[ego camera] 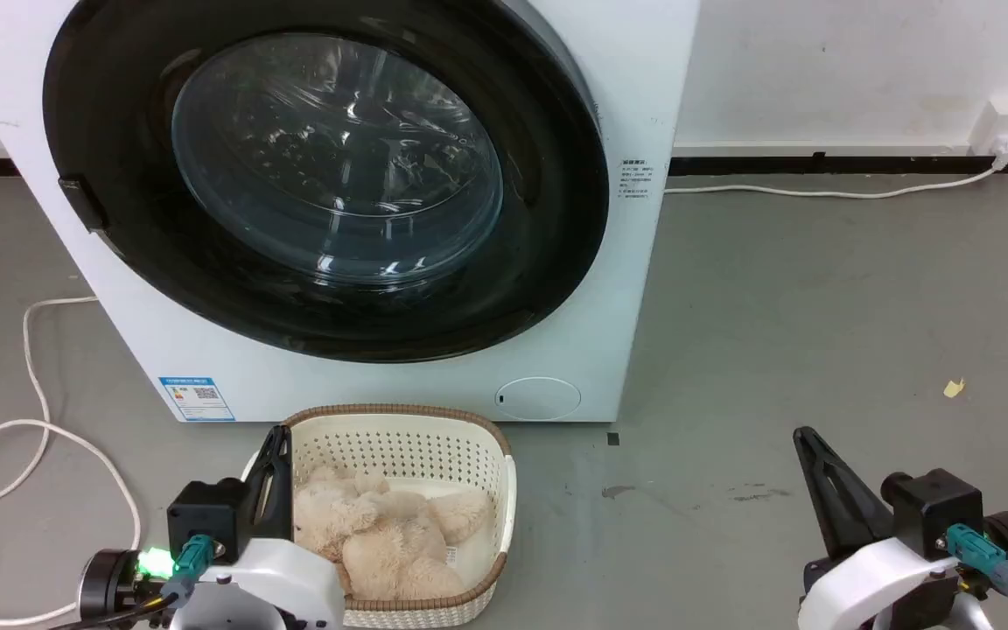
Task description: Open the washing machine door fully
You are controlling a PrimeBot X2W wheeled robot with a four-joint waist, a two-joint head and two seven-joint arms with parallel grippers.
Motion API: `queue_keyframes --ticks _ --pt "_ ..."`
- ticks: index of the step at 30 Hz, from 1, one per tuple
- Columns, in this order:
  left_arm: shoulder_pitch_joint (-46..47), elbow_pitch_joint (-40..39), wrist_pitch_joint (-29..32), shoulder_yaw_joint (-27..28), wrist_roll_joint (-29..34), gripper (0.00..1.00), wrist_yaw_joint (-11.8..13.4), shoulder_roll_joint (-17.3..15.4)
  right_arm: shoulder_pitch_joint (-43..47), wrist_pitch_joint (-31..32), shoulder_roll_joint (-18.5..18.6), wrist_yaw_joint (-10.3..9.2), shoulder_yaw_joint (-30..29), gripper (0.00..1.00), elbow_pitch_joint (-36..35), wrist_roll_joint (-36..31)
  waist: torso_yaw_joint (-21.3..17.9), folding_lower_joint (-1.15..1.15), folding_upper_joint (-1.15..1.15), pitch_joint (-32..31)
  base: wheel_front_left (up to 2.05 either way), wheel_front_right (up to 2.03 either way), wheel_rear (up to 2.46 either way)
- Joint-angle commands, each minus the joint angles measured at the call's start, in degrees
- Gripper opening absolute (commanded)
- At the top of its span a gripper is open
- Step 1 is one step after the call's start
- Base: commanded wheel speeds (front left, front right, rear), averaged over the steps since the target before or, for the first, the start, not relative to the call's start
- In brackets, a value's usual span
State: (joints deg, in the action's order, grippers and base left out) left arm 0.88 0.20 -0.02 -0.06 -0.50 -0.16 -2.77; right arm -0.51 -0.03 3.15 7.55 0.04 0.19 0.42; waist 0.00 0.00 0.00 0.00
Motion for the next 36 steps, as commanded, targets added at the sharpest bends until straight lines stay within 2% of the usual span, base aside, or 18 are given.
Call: queue_keyframes --ticks 1,36 --pt "-0.88 -0.2 0.02 0.06 0.5 0.0 0.16 -0.1 0.51 0.03 -0.27 -0.06 -0.04 0.0 -0.19 -0.42 0.0 0.0 0.0 0.0 0.0 0.0 0.0" --pt "-0.88 -0.2 0.02 0.06 0.5 0.0 0.16 -0.1 0.51 0.03 -0.27 -0.06 -0.04 0.0 -0.19 -0.42 0.0 0.0 0.0 0.0 0.0 0.0 0.0"
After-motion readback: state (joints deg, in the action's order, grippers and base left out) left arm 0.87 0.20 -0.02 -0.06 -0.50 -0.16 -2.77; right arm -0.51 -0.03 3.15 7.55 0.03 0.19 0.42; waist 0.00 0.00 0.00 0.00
